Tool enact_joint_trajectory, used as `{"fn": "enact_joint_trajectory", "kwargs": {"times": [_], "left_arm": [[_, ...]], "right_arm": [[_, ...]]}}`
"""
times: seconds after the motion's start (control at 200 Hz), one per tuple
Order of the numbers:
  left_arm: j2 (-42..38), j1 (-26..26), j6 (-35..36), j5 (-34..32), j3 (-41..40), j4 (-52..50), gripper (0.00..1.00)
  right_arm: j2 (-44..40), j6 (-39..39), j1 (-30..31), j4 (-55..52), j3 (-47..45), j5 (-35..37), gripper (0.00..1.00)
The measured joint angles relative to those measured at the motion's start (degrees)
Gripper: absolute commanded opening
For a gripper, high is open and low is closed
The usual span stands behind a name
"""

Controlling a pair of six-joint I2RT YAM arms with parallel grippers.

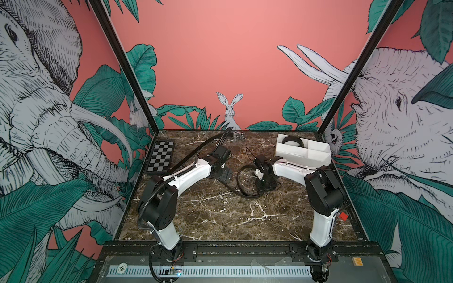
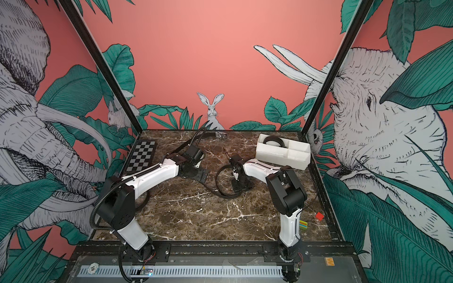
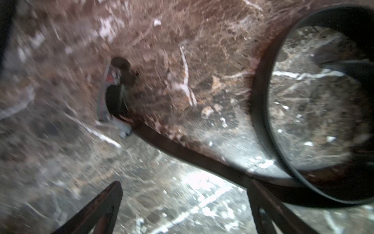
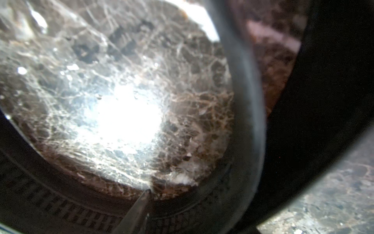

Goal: Place the belts into the storage roll
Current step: Roll the belt at the center of the board.

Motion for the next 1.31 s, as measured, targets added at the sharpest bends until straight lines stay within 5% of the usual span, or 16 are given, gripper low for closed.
{"fn": "enact_joint_trajectory", "kwargs": {"times": [0.19, 0.385, 0.55, 0.83, 1.305], "left_arm": [[-2.8, -0.5, -13.2, 4.3, -6.1, 2.3, 0.94], [4.6, 0.0, -18.8, 6.3, -3.8, 7.8, 0.82], [11.3, 0.7, -18.9, 6.4, -2.5, 10.6, 0.56], [11.8, 3.1, -16.6, 3.4, -2.7, 11.2, 0.08], [12.8, 13.9, -7.3, -2.8, 0.1, 6.1, 0.01]], "right_arm": [[0.3, -0.8, -0.2, -0.6, 0.3, 0.1, 0.56], [1.0, -1.4, -0.2, -1.5, 1.2, 0.1, 0.56], [1.1, -1.6, -0.2, -1.7, 1.4, 0.2, 0.58], [-0.5, -1.5, -0.8, 0.5, -1.0, 0.4, 0.58], [-1.8, -1.4, -2.3, 1.2, -3.2, 3.4, 0.43]]}}
